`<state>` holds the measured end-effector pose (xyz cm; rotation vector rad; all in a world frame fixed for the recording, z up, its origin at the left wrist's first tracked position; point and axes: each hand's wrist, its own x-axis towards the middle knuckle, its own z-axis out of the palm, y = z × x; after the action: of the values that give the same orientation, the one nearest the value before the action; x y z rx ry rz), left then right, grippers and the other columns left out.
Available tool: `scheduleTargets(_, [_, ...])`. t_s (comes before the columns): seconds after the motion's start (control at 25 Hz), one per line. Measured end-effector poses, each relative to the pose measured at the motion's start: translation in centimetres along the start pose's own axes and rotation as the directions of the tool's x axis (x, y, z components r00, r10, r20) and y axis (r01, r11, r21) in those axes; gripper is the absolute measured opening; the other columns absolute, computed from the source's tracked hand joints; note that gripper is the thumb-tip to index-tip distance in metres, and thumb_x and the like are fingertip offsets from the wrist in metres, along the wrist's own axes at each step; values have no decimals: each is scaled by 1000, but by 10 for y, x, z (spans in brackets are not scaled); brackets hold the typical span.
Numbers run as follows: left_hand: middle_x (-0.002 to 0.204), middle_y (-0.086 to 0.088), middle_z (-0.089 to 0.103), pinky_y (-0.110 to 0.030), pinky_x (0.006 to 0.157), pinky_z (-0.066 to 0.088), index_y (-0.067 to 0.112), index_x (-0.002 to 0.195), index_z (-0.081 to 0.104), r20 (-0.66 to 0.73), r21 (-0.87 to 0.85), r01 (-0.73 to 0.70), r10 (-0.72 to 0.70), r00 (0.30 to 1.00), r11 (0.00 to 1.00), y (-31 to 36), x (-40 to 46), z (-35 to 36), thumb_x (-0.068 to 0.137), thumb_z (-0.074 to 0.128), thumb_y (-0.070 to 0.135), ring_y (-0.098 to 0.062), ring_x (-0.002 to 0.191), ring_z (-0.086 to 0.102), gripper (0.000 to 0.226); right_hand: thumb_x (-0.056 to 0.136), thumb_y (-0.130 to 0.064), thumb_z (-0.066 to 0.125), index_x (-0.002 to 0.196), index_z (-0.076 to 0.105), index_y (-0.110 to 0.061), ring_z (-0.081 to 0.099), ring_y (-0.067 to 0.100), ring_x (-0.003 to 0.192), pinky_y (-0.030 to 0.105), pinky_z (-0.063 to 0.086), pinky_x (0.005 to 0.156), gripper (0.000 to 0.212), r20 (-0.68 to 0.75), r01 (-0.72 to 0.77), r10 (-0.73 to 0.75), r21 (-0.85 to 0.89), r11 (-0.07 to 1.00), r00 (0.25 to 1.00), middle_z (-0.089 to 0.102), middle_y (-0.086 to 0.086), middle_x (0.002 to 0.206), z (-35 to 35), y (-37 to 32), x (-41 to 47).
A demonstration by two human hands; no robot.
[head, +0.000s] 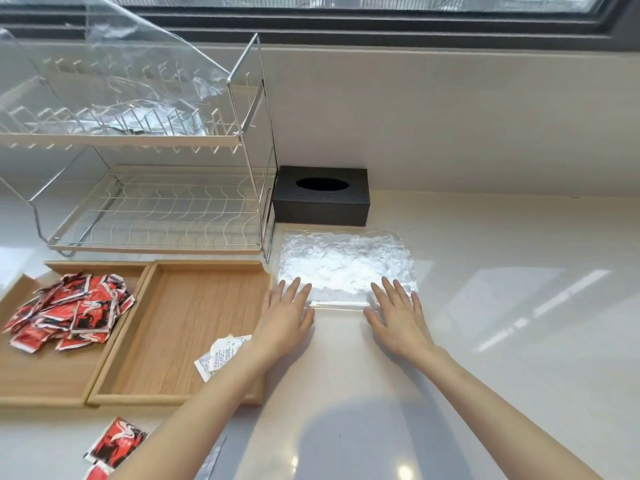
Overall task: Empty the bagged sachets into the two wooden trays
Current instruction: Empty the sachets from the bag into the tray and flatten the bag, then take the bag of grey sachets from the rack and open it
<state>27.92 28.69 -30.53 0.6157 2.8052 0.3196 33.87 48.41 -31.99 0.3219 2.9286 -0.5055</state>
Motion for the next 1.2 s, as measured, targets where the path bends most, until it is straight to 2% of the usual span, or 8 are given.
scheduleTargets(0.2, [155,-6,9,-42,115,3,21,143,18,-123,-11,-27,26,992,1000,-12,-14,-39,95,30,35,-25,143,3,52,96,-34,34,145,15,-22,-2,17,145,39,-4,116,54,-71,106,-104,13,994,992,6,1,157,-28,-38,-7])
scheduleTargets(0.52, [155,-5,15,-40,116,6,24,142,22,-337,-53,-37,17,941,998,-70,-52,-141,94,32,36,-21,143,10,50,94,-29,42,143,25,-21,10,16,144,36,5,117,52,-266,320,-283,107,941,921,20,1,155,-90,-151,-3])
scheduleTargets(0.68, [153,-5,23,-38,115,12,21,140,27,-437,-53,-54,25,899,997,-110,-66,-185,94,34,34,-20,142,17,49,92,-27,47,140,32,-19,17,18,143,38,14,118,51,-352,391,-314,170,905,882,28,5,152,-113,-211,2])
scheduleTargets(0.88, [149,-6,30,-38,113,18,18,138,33,-524,-39,-73,42,851,997,-156,-71,-229,93,38,31,-19,138,26,47,92,-25,48,139,34,-19,24,15,139,29,18,113,49,-441,476,-358,192,859,823,33,2,149,-131,-273,10])
scheduleTargets(1.2, [141,-8,43,-36,106,30,11,133,41,-587,-86,-180,96,804,980,-222,-43,-296,93,41,27,-23,129,40,43,93,-19,45,137,37,-14,32,16,135,28,24,110,44,-492,478,-325,224,849,807,38,4,146,-156,-338,38])
